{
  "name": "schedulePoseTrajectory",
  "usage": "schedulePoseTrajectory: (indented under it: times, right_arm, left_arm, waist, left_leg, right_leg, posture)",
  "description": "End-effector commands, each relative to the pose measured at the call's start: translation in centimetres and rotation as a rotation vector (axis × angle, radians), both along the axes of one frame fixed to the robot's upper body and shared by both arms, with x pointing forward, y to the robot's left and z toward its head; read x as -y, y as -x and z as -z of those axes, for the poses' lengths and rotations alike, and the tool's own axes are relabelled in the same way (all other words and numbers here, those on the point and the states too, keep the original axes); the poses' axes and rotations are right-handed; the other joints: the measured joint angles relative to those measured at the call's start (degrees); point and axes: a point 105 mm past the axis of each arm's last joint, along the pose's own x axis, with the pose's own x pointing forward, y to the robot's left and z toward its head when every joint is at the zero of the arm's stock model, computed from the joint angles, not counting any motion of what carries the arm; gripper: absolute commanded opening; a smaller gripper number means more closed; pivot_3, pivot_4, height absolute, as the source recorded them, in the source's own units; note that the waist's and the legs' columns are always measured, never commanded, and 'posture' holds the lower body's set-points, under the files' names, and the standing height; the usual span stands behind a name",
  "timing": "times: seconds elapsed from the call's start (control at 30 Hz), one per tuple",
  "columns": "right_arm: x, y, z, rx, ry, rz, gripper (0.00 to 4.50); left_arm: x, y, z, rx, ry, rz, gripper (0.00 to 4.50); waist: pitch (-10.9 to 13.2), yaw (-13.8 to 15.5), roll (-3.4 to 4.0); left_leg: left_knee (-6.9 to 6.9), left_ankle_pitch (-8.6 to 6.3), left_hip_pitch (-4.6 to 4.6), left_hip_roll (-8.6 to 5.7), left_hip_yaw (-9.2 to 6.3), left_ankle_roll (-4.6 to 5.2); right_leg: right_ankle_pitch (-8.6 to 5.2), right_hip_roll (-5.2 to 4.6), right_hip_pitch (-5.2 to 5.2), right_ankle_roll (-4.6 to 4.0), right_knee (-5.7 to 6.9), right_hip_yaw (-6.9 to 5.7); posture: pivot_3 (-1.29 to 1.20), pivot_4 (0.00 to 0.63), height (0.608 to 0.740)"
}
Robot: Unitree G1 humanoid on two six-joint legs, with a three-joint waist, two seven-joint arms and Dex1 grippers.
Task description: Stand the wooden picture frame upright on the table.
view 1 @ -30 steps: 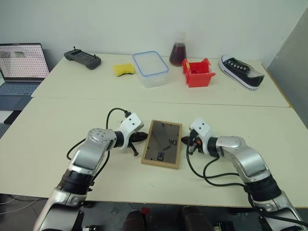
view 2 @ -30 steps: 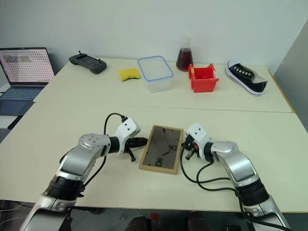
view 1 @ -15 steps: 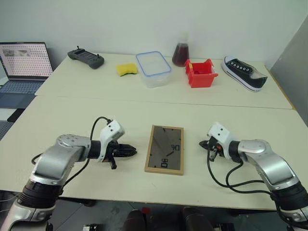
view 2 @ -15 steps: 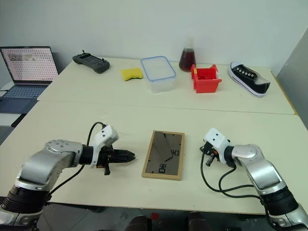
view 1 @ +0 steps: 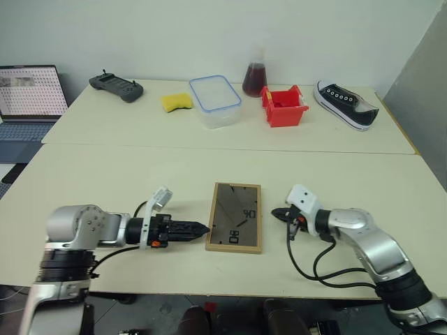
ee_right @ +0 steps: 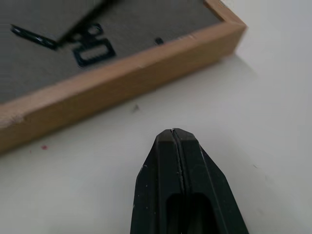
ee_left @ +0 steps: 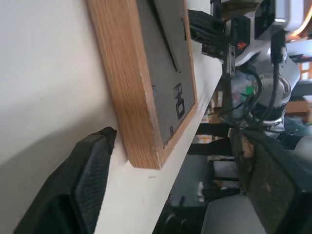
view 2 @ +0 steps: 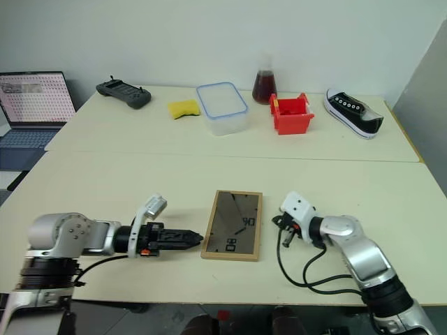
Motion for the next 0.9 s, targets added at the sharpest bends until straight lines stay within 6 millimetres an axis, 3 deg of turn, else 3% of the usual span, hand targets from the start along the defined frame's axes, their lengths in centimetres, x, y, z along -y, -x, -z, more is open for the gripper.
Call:
schedulePoseTrajectory:
  times: [0.03,0.2,0.3,0.6,0.7,0.9]
  right_arm:
    - [-1.2,-0.2,-0.5,0.026,-0.010,-0.005,0.00]
    - [-3.1,0.6,-0.4,0.004,-0.041,-0.026,0.00]
    - [-2.9,0.4,-0.1,0.001,-0.030,0.035,0.00]
    - [-2.4,-0.4,0.0,-0.018,-0.053,0.184,0.00]
    - [-2.1,-0.8,-0.3,-0.008,-0.048,0.193,0.00]
    - [-2.0,-0.9,-0.7,0.000,-0.052,0.195,0.00]
  left_arm:
    - [0.9,-0.3,0.6,-0.005,-0.004,0.000,4.50]
    - [3.3,0.6,0.8,-0.005,0.045,0.055,4.50]
    - [4.4,1.0,0.5,0.015,0.085,0.073,4.50]
    - [4.4,2.6,0.8,0.047,0.068,0.063,4.50]
    - [3.9,1.8,1.2,0.074,0.020,0.001,4.01]
    - [3.9,0.0,0.9,0.119,0.021,-0.077,2.64]
  waist:
    - [0.0,0.1,0.03]
    - [-0.1,0.8,0.04]
    - [-0.2,0.9,0.03]
    - [-0.2,0.8,0.00]
    - [-0.2,0.9,-0.01]
    - [-0.2,0.9,-0.01]
  left_leg:
    - [0.00,0.00,0.01,-0.01,0.02,0.00]
    - [0.03,0.00,0.10,-0.05,0.06,0.00]
    - [0.03,0.00,0.10,-0.05,0.07,0.00]
    - [-0.01,0.00,0.13,-0.03,0.07,-0.01]
    - [-0.01,0.00,0.13,-0.04,0.07,0.00]
    - [-0.01,0.00,0.13,-0.05,0.08,-0.01]
  right_leg:
    - [0.00,-0.02,0.01,0.00,0.00,0.02]
    - [0.00,-0.08,0.13,0.00,0.01,0.05]
    - [0.00,-0.08,0.14,0.00,-0.01,0.07]
    - [0.00,-0.07,0.10,0.00,0.02,0.13]
    - [0.00,-0.07,0.10,0.00,0.02,0.13]
    - [0.00,-0.07,0.10,0.00,0.01,0.12]
  posture:
    - [0.00,0.150,0.740]
    - [0.00,0.150,0.740]
    - [0.00,0.150,0.740]
    - [0.00,0.150,0.740]
    - [0.00,0.150,0.740]
    - [0.00,0.150,0.740]
